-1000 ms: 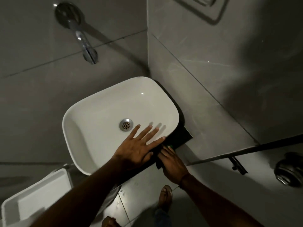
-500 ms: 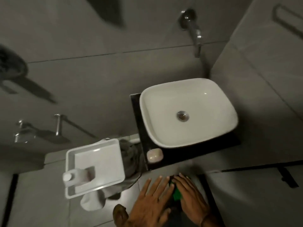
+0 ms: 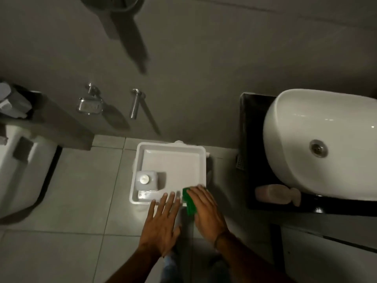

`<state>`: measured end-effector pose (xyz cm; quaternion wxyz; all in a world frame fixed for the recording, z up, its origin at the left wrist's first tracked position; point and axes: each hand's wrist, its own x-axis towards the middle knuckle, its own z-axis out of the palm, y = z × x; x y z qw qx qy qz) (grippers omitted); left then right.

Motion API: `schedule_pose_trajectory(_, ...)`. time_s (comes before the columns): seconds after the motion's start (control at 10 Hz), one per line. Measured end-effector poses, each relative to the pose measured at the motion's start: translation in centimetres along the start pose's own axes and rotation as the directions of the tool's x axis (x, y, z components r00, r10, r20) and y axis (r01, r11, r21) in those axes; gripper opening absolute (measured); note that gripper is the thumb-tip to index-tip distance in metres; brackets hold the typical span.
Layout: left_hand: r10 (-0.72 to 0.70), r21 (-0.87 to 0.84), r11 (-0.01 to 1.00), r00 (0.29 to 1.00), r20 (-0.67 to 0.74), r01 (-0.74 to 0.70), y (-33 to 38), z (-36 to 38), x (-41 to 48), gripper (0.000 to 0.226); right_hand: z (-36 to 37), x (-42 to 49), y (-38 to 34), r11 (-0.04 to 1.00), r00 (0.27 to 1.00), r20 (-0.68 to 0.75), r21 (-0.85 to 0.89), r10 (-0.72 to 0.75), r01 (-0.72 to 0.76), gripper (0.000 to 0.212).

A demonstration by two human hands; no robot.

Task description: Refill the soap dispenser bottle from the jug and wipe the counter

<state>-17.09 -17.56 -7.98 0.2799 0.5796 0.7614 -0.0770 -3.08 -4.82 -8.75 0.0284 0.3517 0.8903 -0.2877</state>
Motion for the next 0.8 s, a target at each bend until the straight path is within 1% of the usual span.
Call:
schedule_pose_trajectory(0.1, -0.023, -0.019, 1.0, 0.999, -0.023, 0.023, -1.1, 1.7, 2.1, 0.078, 1.1, 5.8, -0.2, 0.999, 0.999, -0.016, -0.038, -0.037, 0.036, 0.074)
schedule_pose_trajectory(0.2, -0.027, -0.061, 0.998, 0.999, -0.038, 0.025, -1.8, 3.1, 3.0, 0.083, 2.5, 10.2, 0.8, 0.987, 0.994, 0.028, -0.123, -0.105, 0.108, 0.073)
schedule_pose_trajectory(0.3, -0.052, -0.09, 0.995, 0.997, -0.057, 0.046, -2.2, 4.6, 3.4, 0.083, 4.5, 13.4, 1.9, 0.951, 0.984, 0.102, -0.259, -0.146, 0.168, 0.072)
schedule_pose_trajectory(0.4, -0.063, -0.073, 0.996, 0.997, -0.048, 0.06, -2.4, 5.6, 3.7, 0.082, 6.1, 15.1, 2.5, 0.917, 0.981, 0.154, -0.363, -0.117, 0.166, 0.075)
schedule_pose_trajectory(0.5, -0.068, -0.042, 0.997, 0.995, -0.074, 0.066, -2.6, 6.1, 3.9, 0.083, 7.7, 15.5, 2.9, 0.907, 0.976, 0.211, -0.4, -0.053, 0.136, 0.092)
schedule_pose_trajectory(0.6, -0.057, -0.041, 0.998, 0.993, -0.108, 0.053, -2.5, 6.7, 4.0, 0.082, 8.7, 14.8, 2.8, 0.91, 0.972, 0.236, -0.402, 0.001, 0.097, 0.11)
schedule_pose_trajectory(0.7, -0.057, -0.035, 0.998, 0.99, -0.125, 0.053, -2.4, 6.5, 4.0, 0.082, 8.5, 14.8, 3.0, 0.906, 0.971, 0.237, -0.409, -0.012, 0.111, 0.11)
schedule_pose_trajectory(0.8, -0.057, -0.02, 0.998, 0.983, -0.175, 0.054, -2.0, 5.4, 3.4, 0.082, 6.9, 14.3, 2.1, 0.919, 0.964, 0.264, -0.374, -0.022, 0.123, 0.112)
